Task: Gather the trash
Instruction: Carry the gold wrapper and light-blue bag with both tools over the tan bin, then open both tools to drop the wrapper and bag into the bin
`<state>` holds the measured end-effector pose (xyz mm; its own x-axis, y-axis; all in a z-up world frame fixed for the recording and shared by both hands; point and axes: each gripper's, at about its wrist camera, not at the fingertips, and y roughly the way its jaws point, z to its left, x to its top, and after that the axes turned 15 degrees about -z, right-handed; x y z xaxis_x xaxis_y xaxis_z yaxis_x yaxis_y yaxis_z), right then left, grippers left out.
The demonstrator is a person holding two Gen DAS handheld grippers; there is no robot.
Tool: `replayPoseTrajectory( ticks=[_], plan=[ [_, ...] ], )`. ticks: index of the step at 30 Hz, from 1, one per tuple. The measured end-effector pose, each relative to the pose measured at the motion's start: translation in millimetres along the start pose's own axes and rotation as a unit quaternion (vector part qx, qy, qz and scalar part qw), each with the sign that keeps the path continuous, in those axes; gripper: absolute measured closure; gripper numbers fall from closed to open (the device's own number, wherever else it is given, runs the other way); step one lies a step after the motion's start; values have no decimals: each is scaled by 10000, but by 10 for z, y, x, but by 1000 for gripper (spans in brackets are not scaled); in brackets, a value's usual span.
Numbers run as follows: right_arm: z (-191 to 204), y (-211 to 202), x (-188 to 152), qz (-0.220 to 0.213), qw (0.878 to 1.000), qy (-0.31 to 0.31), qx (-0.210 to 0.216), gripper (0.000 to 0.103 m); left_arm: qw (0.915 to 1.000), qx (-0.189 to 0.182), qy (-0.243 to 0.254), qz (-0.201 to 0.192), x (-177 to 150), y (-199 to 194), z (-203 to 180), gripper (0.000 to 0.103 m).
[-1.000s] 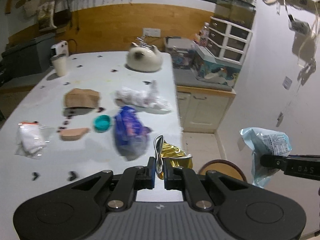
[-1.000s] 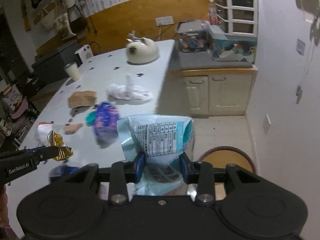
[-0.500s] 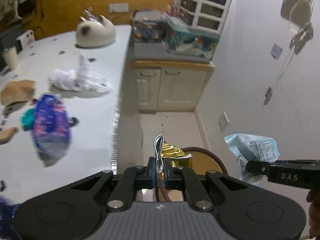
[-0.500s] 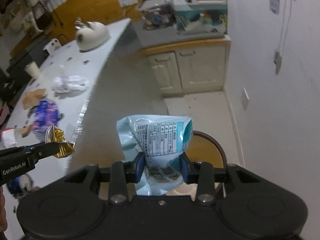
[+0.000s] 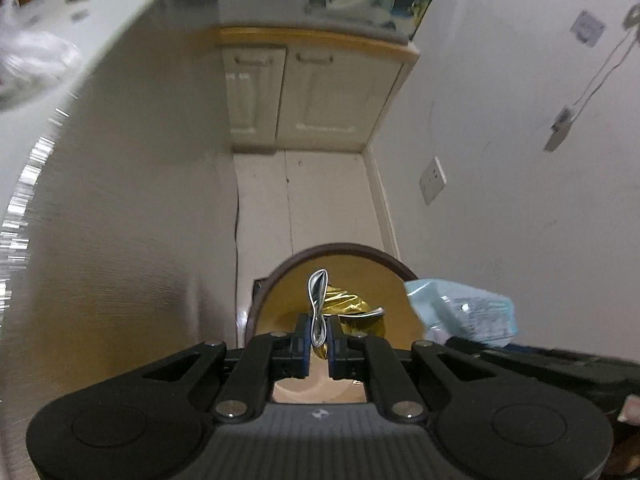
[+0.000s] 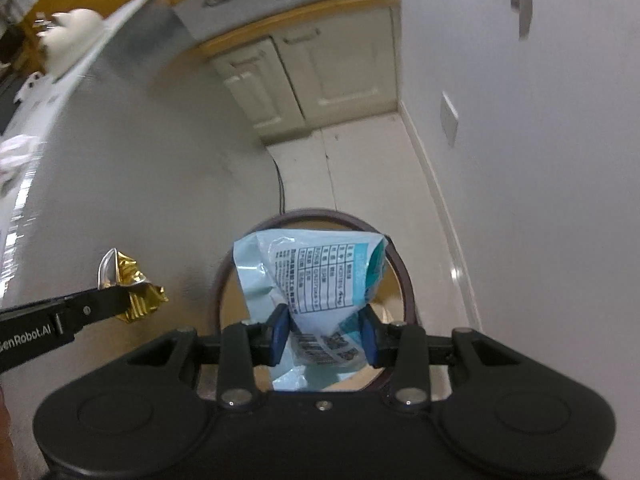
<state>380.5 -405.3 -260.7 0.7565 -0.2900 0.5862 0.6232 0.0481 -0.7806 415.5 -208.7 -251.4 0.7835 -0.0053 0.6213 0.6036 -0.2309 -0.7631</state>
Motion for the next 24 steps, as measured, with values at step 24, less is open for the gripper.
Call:
replayPoseTrajectory(
  ticks=[24],
  plan=[
    [-323, 1599, -492, 696, 9956, 616, -98, 54, 9975, 203, 164, 652, -484, 1372, 144, 95]
  ],
)
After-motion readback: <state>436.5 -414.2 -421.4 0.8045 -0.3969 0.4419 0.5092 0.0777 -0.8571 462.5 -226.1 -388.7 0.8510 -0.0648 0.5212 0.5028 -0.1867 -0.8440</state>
